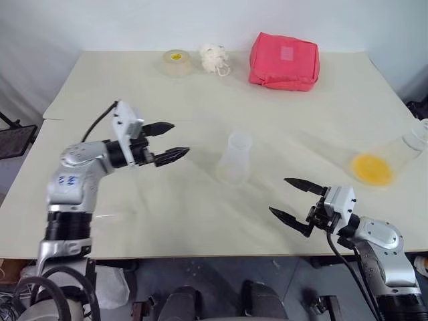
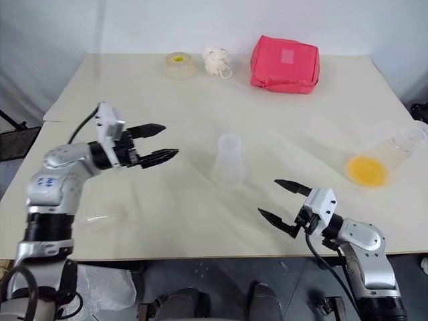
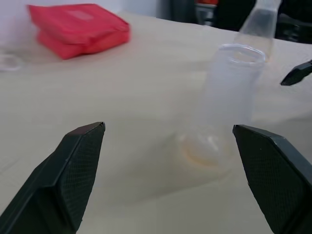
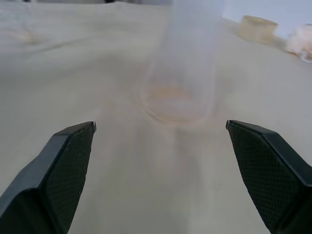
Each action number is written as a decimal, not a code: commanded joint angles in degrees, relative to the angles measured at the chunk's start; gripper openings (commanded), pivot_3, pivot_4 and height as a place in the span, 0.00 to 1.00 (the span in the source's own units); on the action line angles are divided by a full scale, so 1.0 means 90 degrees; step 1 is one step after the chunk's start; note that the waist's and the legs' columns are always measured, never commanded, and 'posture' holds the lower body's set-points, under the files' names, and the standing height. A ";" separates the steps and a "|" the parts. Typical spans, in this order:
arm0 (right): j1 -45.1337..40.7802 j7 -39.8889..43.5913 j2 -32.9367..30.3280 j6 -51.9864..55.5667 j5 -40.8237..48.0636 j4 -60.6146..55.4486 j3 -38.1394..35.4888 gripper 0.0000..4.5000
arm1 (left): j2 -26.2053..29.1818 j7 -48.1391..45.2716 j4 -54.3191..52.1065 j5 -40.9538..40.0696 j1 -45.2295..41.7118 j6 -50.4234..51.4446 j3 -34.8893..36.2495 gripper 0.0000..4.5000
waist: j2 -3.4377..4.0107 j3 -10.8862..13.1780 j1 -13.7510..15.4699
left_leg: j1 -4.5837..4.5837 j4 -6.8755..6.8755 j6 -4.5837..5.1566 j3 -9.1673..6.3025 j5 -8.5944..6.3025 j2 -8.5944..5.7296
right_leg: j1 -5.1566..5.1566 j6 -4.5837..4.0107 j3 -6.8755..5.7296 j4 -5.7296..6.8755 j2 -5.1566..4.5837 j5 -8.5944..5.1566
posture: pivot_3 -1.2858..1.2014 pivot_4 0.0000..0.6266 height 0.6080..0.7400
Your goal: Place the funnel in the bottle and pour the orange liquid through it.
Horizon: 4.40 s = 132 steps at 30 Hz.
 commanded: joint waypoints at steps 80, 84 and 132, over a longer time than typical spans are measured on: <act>-0.1445 0.0493 0.0287 0.1371 0.1004 -0.0218 0.0061 1.00 | 0.1904 -0.1254 -0.0805 -0.0951 0.0513 -0.1313 0.0130 0.01 | 0.0017 0.0010 -0.0137 | 0.0014 0.0008 -0.0004 -0.0045 -0.0010 -0.0028 | 0.0046 -0.0006 -0.0012 -0.0022 0.0008 -0.0003 | 0.52 0.24 1.00; -0.1199 0.0137 0.0423 0.1445 0.1090 -0.0618 -0.0039 1.00 | 0.1322 -0.1980 0.0418 -0.0399 -0.1192 -0.2022 -0.0818 0.01 | 0.0015 0.0009 -0.0097 | 0.0004 0.0008 -0.0005 -0.0036 -0.0009 -0.0032 | 0.0032 -0.0005 -0.0016 -0.0011 0.0012 -0.0003 | 0.52 0.24 1.00; 0.0031 -0.1339 0.0695 0.0861 0.0674 -0.1920 -0.0228 1.00 | -0.1262 -0.3887 0.6603 0.2359 -0.5791 -0.7582 -0.2475 0.96 | 0.0003 0.0014 -0.0108 | -0.0097 0.0067 0.0002 0.0018 -0.0007 -0.0028 | -0.0047 0.0000 -0.0071 0.0025 0.0002 0.0000 | 0.52 0.24 1.00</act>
